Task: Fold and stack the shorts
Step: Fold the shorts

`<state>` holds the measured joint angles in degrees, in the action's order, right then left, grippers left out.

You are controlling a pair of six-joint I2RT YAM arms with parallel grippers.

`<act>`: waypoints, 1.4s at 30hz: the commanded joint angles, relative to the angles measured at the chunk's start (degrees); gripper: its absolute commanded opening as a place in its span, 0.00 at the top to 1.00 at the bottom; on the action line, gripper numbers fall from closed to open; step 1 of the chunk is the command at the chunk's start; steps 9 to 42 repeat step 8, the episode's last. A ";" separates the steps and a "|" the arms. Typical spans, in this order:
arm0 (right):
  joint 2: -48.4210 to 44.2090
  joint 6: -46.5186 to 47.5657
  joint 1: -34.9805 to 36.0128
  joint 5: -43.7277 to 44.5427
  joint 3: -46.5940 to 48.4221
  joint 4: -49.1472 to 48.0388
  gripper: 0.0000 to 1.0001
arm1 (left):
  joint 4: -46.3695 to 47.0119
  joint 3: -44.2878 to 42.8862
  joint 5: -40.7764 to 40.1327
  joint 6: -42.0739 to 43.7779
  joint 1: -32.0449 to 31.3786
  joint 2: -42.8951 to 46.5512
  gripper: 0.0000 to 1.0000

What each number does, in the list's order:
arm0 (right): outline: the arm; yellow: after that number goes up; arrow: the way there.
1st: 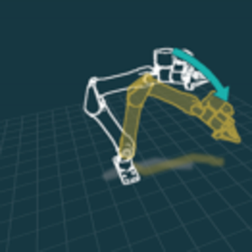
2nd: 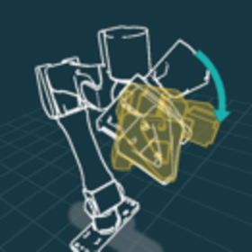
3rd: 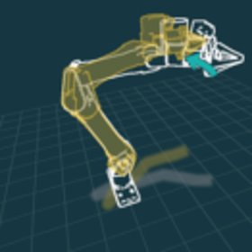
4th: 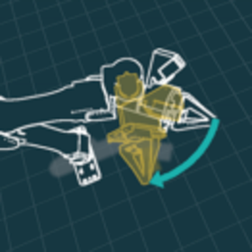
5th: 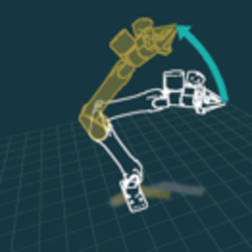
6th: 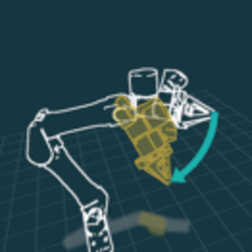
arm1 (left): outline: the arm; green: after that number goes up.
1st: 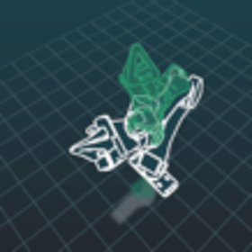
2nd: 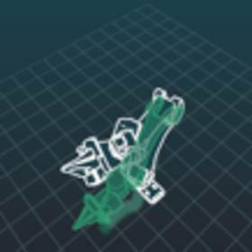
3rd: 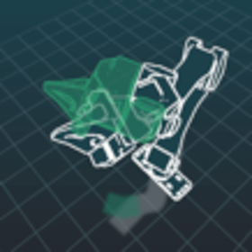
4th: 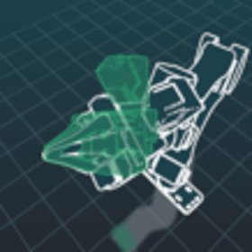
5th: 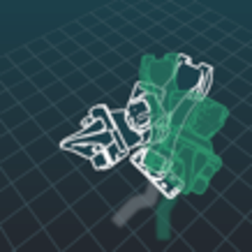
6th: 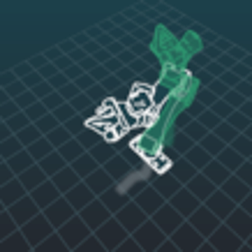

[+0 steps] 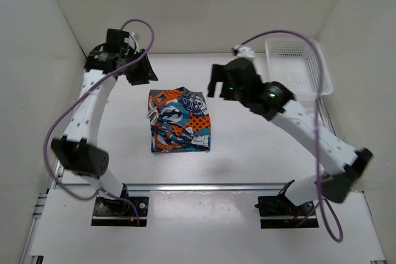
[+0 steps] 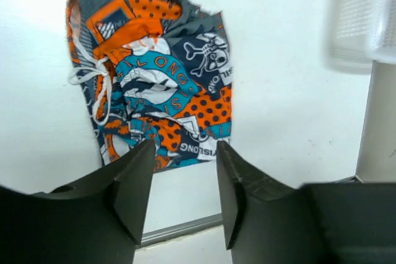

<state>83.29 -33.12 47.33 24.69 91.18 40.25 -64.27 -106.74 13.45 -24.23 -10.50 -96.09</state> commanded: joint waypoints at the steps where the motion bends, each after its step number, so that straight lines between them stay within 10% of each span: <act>1: -4.53 -2.20 -1.71 17.12 -1.87 12.56 0.00 | -0.34 3.54 -5.44 -0.72 0.83 13.72 0.43; 8: -14.02 -7.57 -3.47 23.48 -16.81 17.76 0.00 | 3.27 18.57 -11.43 -3.10 0.83 32.53 0.28; 42: -14.02 -7.57 -3.47 23.48 -16.81 17.76 0.00 | 3.27 18.57 -11.43 -3.10 0.83 32.53 0.28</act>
